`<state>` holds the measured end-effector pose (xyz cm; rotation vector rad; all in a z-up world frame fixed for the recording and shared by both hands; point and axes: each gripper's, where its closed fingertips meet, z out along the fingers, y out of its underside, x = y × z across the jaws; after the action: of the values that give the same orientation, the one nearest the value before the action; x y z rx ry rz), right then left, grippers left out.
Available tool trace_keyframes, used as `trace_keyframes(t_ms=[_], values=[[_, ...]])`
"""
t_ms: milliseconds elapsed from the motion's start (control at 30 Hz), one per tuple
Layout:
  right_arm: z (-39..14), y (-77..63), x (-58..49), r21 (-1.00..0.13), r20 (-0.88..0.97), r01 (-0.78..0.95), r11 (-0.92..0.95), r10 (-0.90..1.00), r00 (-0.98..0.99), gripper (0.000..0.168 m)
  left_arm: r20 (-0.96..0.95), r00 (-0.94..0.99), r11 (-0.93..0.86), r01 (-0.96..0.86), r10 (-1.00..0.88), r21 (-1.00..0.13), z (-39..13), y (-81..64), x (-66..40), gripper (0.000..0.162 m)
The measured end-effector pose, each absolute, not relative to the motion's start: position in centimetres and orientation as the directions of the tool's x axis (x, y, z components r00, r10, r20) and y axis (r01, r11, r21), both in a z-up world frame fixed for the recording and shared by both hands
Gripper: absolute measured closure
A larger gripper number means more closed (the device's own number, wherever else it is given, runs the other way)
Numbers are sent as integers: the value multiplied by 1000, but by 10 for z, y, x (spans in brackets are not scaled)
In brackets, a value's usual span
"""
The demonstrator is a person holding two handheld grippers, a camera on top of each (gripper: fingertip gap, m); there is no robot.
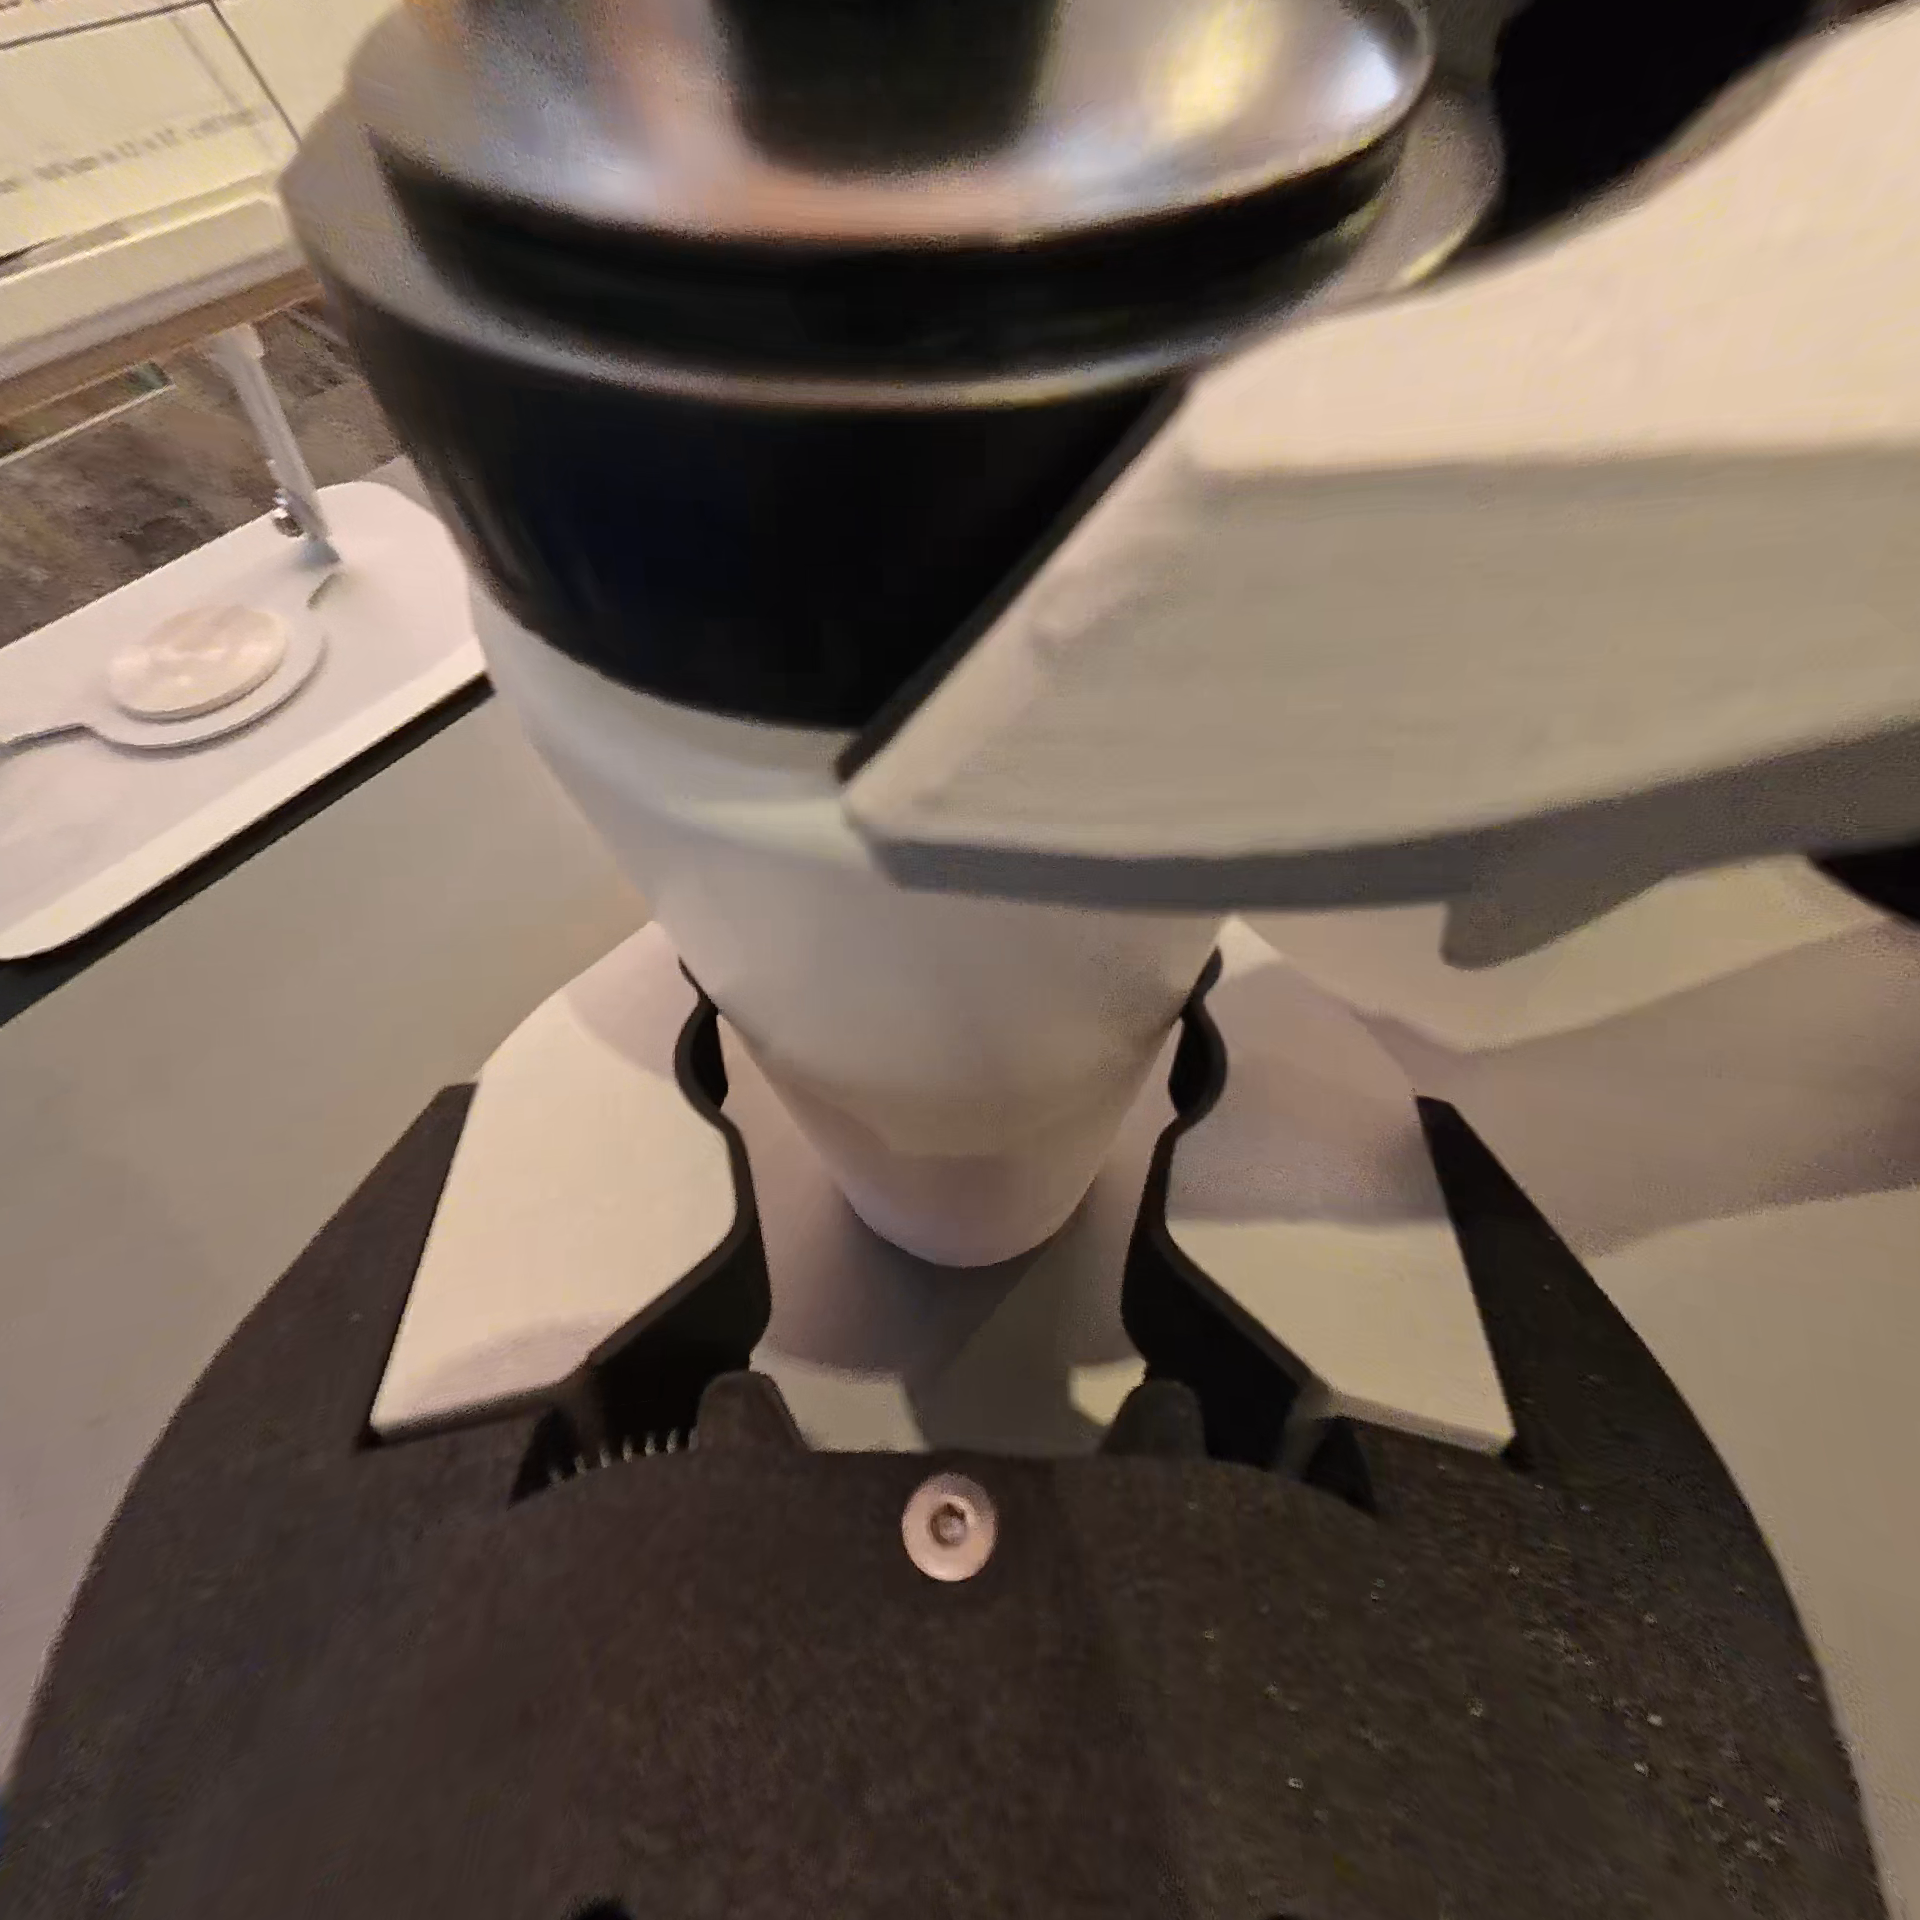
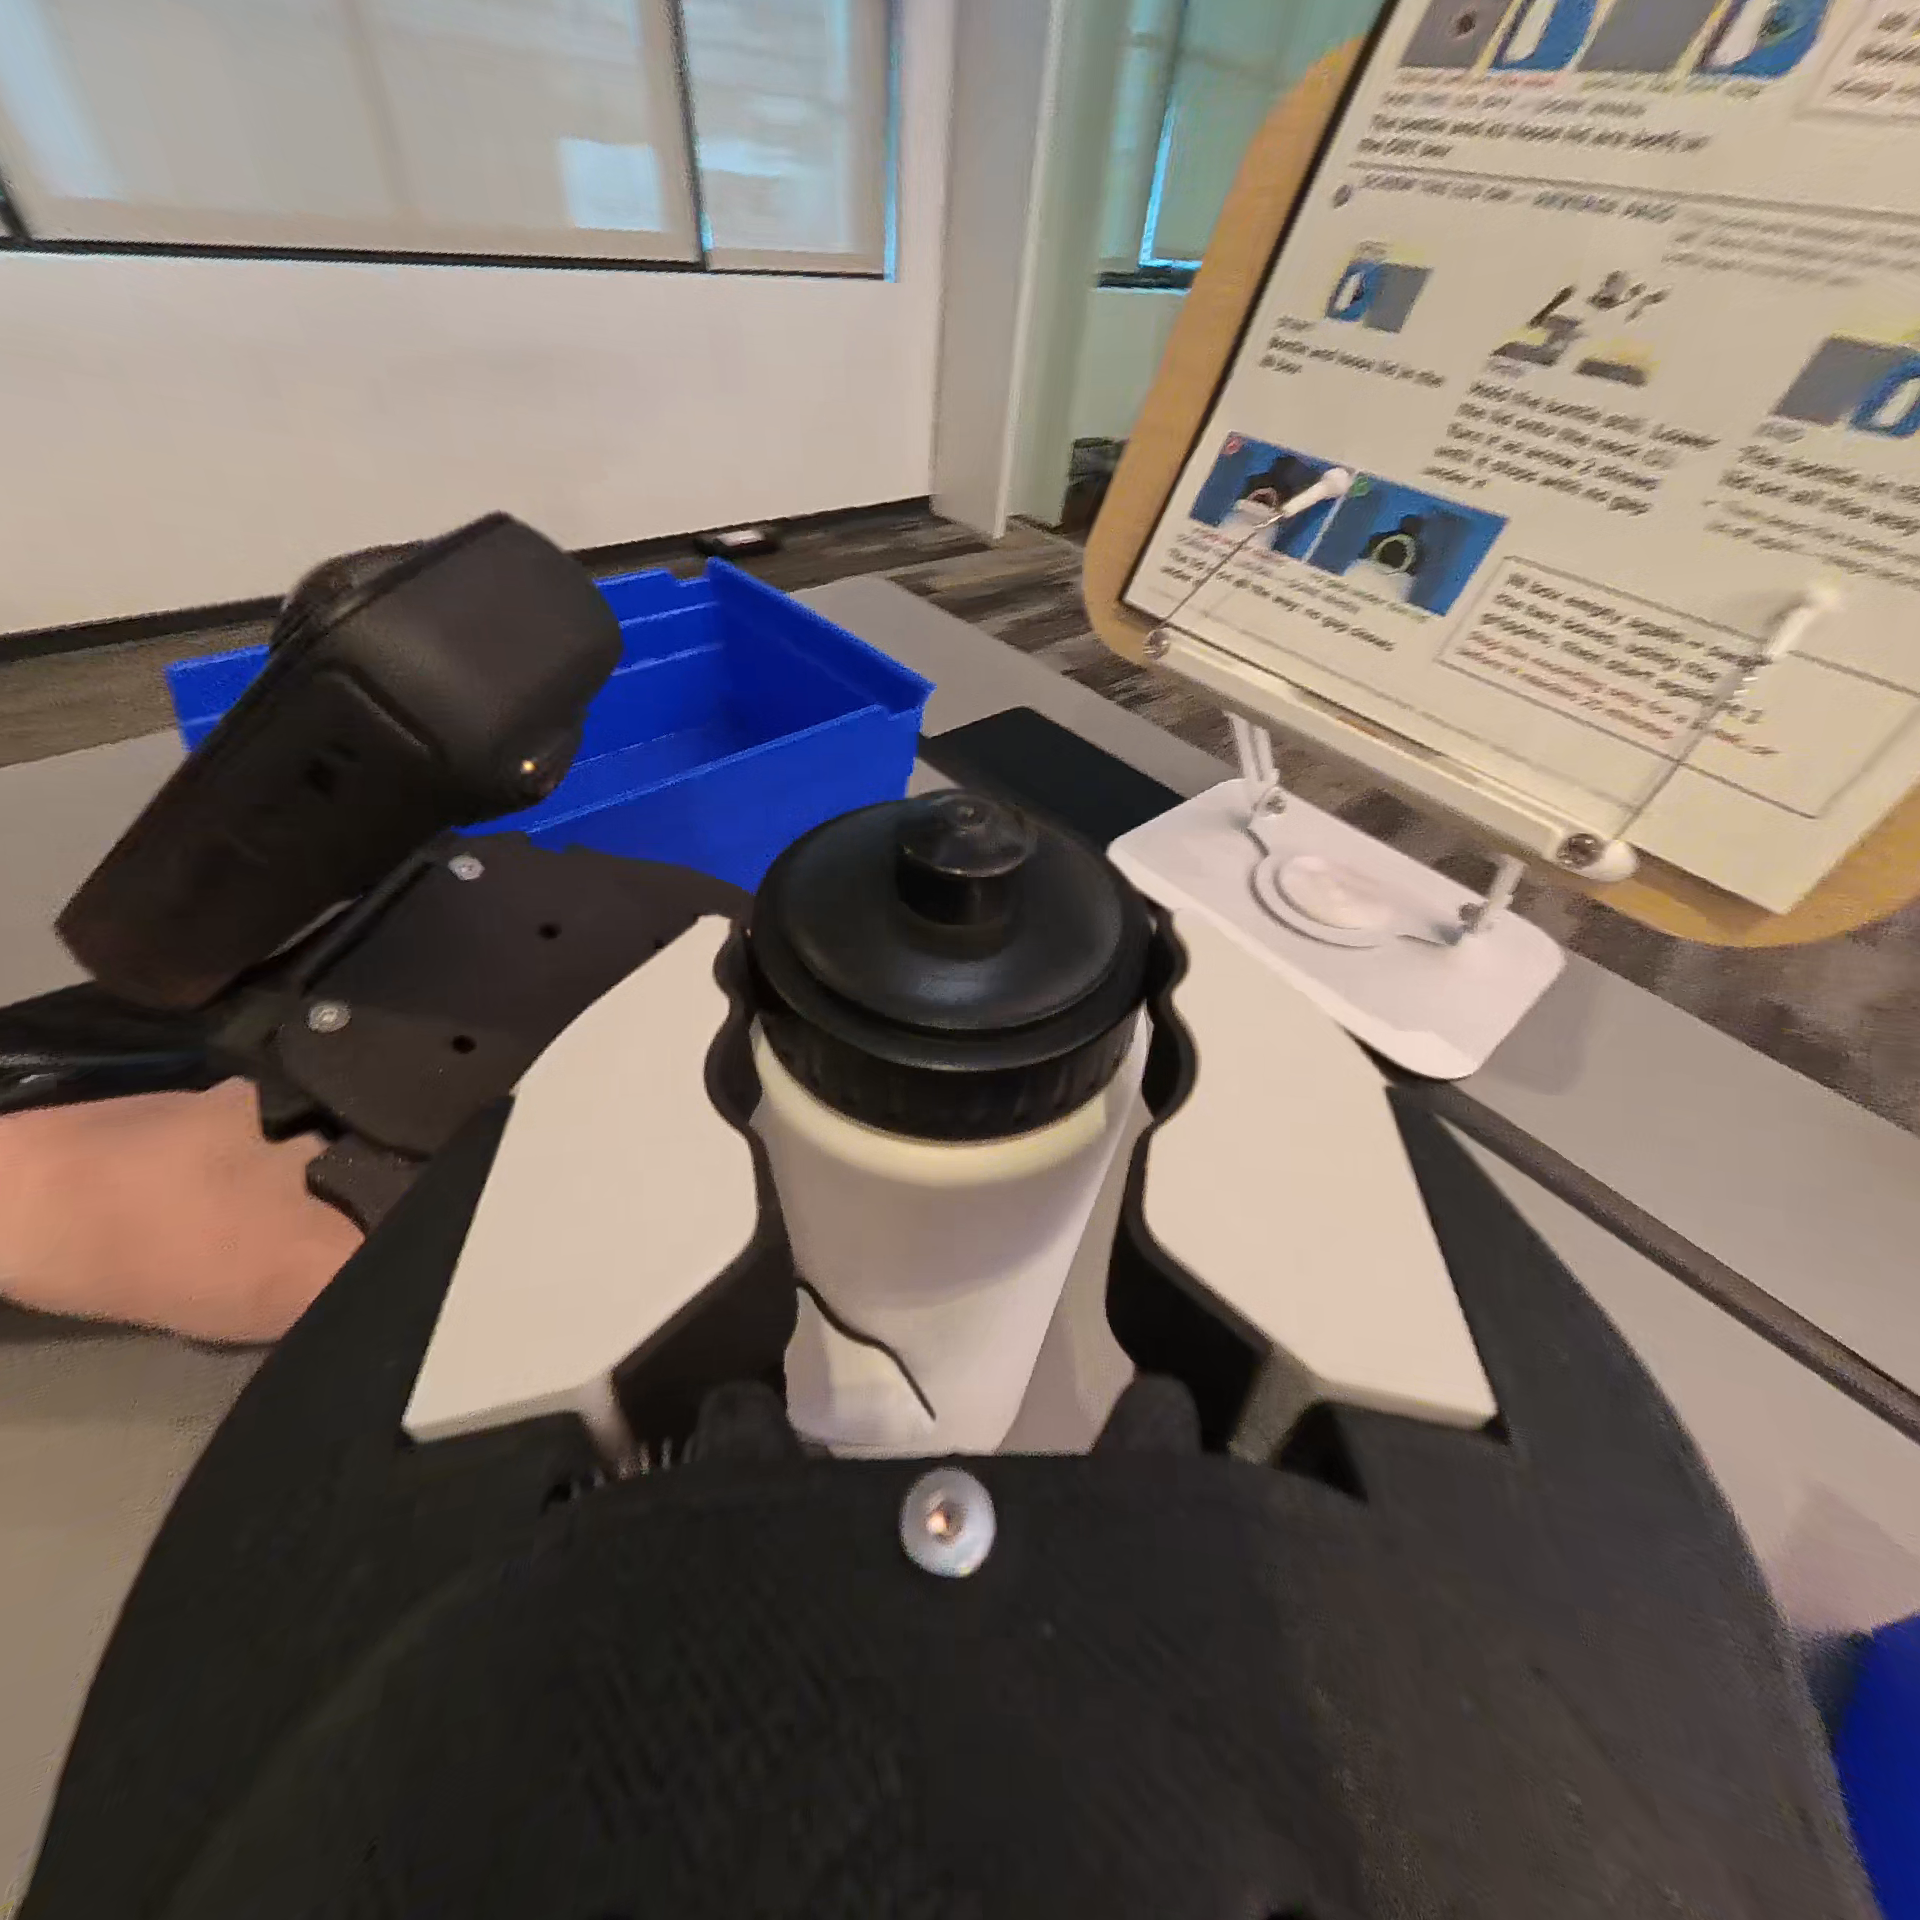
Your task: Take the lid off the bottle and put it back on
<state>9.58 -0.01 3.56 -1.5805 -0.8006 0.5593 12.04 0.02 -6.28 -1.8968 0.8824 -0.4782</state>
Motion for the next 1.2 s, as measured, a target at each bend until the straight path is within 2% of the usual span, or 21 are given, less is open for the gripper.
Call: trace_keyframes(t_ms=[167,367,467,567,633,833,1067,1200], values=[[37,1,96,-985,64,166,-53,776,627,94,-38,656,-278,-370,-754,-886,-63,1,121,77],[49,-14,104,-980,78,200,14,945,318,87,-49,586,-227,-387,-809,-894,-63,-3,125,77],[50,-16,114,-980,111,188,66,964,241,87,-31,554,-215,-374,-832,-902,-62,-6,129,77],[42,-20,112,-981,74,188,42,983,168,88,-34,510,-189,-379,-859,-906,-62,-12,136,77],[38,-22,109,-981,60,193,31,988,144,94,-35,484,-175,-383,-874,-907,-62,-17,140,77],[38,-15,104,-976,53,216,-4,965,256,94,-13,521,-213,-372,-853,-904,-62,-13,137,77],[39,2,96,-990,27,124,-61,794,607,94,-32,650,-276,-365,-759,-889,-63,2,121,77],[39,1,97,-990,13,119,-79,778,628,94,-41,654,-276,-373,-756,-886,-63,1,121,77]])
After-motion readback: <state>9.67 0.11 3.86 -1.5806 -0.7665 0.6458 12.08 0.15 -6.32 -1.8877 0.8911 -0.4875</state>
